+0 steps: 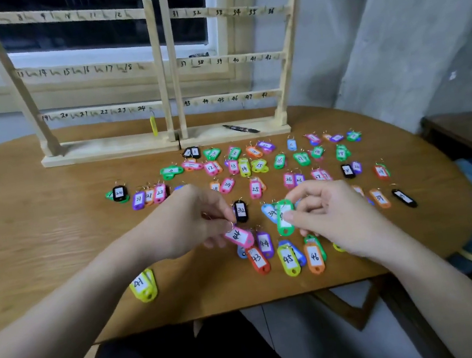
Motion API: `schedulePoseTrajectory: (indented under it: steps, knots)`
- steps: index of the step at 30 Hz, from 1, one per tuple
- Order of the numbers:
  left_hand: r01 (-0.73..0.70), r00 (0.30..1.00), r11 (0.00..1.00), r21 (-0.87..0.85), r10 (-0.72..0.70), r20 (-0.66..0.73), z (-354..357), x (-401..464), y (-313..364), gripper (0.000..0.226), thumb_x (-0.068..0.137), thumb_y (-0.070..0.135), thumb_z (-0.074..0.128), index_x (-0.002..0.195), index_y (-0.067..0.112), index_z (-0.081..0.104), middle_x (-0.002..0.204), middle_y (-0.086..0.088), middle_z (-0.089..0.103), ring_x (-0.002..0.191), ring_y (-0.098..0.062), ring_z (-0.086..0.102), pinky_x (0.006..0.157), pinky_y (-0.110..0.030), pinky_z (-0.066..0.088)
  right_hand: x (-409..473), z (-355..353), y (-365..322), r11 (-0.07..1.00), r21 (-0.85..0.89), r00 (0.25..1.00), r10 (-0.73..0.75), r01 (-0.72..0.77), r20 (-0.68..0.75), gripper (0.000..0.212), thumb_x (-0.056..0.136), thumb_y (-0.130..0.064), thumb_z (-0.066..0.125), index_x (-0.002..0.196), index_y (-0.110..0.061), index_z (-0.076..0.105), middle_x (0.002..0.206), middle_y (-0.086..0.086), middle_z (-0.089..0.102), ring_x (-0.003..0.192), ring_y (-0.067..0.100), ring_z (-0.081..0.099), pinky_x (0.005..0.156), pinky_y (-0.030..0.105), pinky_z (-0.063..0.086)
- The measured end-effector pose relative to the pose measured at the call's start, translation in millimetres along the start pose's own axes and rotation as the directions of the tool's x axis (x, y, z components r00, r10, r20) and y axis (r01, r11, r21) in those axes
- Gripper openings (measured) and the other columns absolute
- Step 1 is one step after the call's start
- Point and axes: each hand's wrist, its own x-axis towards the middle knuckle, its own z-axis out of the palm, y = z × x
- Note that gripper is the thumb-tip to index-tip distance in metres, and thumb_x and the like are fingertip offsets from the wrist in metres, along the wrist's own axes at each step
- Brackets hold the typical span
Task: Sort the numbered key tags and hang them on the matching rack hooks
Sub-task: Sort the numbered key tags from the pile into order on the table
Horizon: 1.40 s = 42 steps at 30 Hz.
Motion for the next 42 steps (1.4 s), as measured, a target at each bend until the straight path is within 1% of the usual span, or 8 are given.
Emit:
schedulePoseTrajectory:
  steps: [8, 11, 17, 21, 26, 30, 37, 42]
  knots:
    - [0.086, 0.996, 0.995, 0.041, -0.088, 0.036, -15, -16, -23, 0.014, 0.091, 0.001, 0.069, 0.089, 0.014, 0.074, 0.075, -0.006, 0.075, 0.071, -0.025, 0.071, 0.064, -0.025, 0.057, -1, 11, 2, 0.995, -0.098, 1.0, -0.008, 0.008, -0.004, 0.01, 0.098, -0.022, 0.066, 0.088, -0.022, 0.068, 0.067, -0.005, 0.072, 0.059, 0.004, 0.066, 0.057, 0.018, 0.049]
    - [0.127, 0.991, 0.992, 0.028, -0.128, 0.036, -19, -22, -29, 0.017, 0.093, 0.002, 0.066, 0.087, 0.015, 0.075, 0.07, -0.003, 0.072, 0.063, -0.014, 0.067, 0.058, -0.019, 0.052, 3, 19, -2, 0.997, -0.077, 0.999, -0.034, 0.033, -0.015, 0.013, 0.097, -0.02, 0.066, 0.085, -0.022, 0.073, 0.074, -0.007, 0.073, 0.063, 0.002, 0.065, 0.06, 0.013, 0.049]
    - [0.129, 0.989, 0.991, 0.022, -0.13, 0.068, -21, -24, -28, 0.014, 0.096, 0.011, 0.066, 0.092, 0.018, 0.077, 0.063, 0.008, 0.07, 0.055, 0.001, 0.059, 0.052, -0.014, 0.046, 12, 34, 1, 0.994, -0.11, 0.999, -0.023, 0.026, 0.029, 0.014, 0.093, -0.021, 0.071, 0.083, -0.028, 0.077, 0.077, -0.009, 0.075, 0.073, 0.014, 0.07, 0.071, 0.029, 0.058]
    - [0.104, 0.991, 0.994, 0.013, -0.105, 0.087, -25, -22, -29, 0.013, 0.096, 0.011, 0.066, 0.091, 0.018, 0.076, 0.071, 0.004, 0.073, 0.062, -0.006, 0.065, 0.057, -0.023, 0.053, 17, 42, 0, 0.993, -0.116, 0.997, -0.002, 0.012, 0.079, 0.011, 0.089, -0.019, 0.076, 0.084, -0.028, 0.079, 0.074, -0.013, 0.074, 0.067, 0.001, 0.066, 0.065, 0.019, 0.054]
    - [0.107, 0.992, 0.994, -0.01, -0.107, 0.063, -29, -19, -32, 0.01, 0.095, 0.01, 0.067, 0.091, 0.014, 0.075, 0.062, 0.004, 0.067, 0.049, 0.0, 0.054, 0.046, -0.01, 0.039, 22, 45, -3, 0.98, -0.198, 0.994, 0.014, 0.008, 0.106, 0.011, 0.088, -0.019, 0.076, 0.081, -0.028, 0.076, 0.069, -0.016, 0.07, 0.061, -0.001, 0.061, 0.058, 0.015, 0.048]
    - [0.089, 0.995, 0.996, 0.004, -0.089, 0.046, -30, -18, -36, 0.009, 0.095, 0.01, 0.068, 0.092, 0.014, 0.075, 0.061, 0.012, 0.067, 0.05, 0.003, 0.056, 0.048, -0.005, 0.037, 19, 45, -6, 0.959, -0.285, 0.988, 0.033, 0.012, 0.15, 0.012, 0.09, -0.02, 0.073, 0.08, -0.026, 0.074, 0.048, -0.017, 0.053, 0.047, 0.001, 0.048, 0.049, 0.012, 0.038]
    - [0.055, 0.996, 0.998, 0.037, -0.058, 0.071, -30, -13, -44, 0.01, 0.093, 0.016, 0.071, 0.089, 0.024, 0.075, 0.079, 0.008, 0.075, 0.069, -0.006, 0.068, 0.062, -0.009, 0.046, 12, 43, -11, 0.924, -0.38, 0.984, 0.025, 0.044, 0.174, 0.006, 0.088, -0.026, 0.075, 0.083, -0.029, 0.075, 0.048, -0.02, 0.052, 0.055, 0.01, 0.057, 0.054, 0.027, 0.05]
    - [0.052, 0.995, 0.998, -0.028, -0.049, 0.09, -27, -5, -42, 0.006, 0.089, 0.017, 0.075, 0.089, 0.023, 0.074, 0.082, 0.008, 0.077, 0.074, -0.006, 0.071, 0.067, -0.01, 0.05, 17, 29, -9, 0.944, -0.329, 0.995, -0.008, 0.04, 0.099, 0.016, 0.091, -0.022, 0.072, 0.076, -0.026, 0.076, 0.053, 0.006, 0.054, 0.047, 0.007, 0.042, 0.05, 0.013, 0.037]
